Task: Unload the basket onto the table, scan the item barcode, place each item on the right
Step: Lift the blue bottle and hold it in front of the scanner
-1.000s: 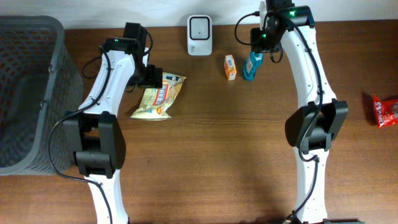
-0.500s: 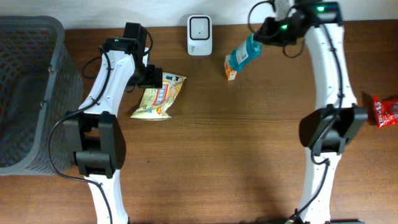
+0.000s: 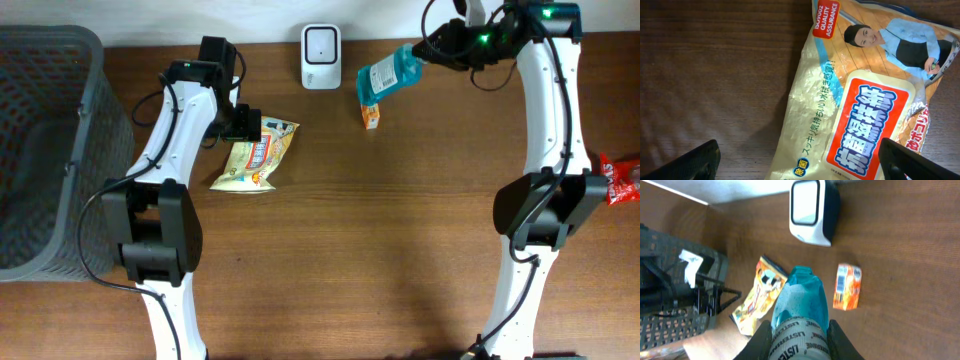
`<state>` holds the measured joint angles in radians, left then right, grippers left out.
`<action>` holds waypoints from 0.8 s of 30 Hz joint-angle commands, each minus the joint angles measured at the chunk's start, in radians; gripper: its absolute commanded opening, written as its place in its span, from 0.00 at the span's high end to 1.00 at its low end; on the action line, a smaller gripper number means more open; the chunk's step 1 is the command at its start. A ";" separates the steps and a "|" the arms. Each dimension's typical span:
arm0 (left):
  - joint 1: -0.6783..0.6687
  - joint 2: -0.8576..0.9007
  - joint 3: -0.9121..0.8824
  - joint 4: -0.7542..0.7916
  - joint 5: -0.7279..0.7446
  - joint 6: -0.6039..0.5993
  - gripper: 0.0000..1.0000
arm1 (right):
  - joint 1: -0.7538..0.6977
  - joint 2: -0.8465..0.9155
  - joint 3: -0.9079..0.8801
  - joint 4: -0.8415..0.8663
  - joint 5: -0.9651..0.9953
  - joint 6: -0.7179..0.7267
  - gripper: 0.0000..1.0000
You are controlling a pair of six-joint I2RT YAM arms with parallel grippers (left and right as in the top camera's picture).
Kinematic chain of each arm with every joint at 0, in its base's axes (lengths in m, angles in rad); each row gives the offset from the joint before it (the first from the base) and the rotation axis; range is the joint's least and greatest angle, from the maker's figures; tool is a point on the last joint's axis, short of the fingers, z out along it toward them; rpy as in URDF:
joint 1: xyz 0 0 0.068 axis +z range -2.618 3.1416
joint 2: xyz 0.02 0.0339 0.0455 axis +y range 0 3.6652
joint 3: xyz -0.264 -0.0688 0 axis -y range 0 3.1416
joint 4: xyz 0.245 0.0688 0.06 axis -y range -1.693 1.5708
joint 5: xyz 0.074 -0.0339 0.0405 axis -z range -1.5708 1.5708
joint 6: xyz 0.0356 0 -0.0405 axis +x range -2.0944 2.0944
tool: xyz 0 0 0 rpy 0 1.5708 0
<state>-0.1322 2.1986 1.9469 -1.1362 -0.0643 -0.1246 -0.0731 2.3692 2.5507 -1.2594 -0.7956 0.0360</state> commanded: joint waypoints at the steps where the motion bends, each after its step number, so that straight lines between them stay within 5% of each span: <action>1: -0.003 0.004 0.015 -0.001 -0.008 0.005 0.01 | 0.042 -0.061 0.034 -0.051 0.042 -0.049 0.82; 14: -0.003 0.004 0.015 -0.001 -0.008 0.005 0.01 | 0.349 -0.051 0.027 -0.129 0.573 -0.040 0.82; 24: -0.003 0.004 0.015 -0.001 -0.008 0.005 0.01 | 0.470 -0.037 -0.103 -0.114 0.653 -0.019 0.81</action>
<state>-0.1322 2.1986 1.9469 -1.1362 -0.0643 -0.1246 0.3721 2.3684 2.4813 -1.3914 -0.1585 -0.0006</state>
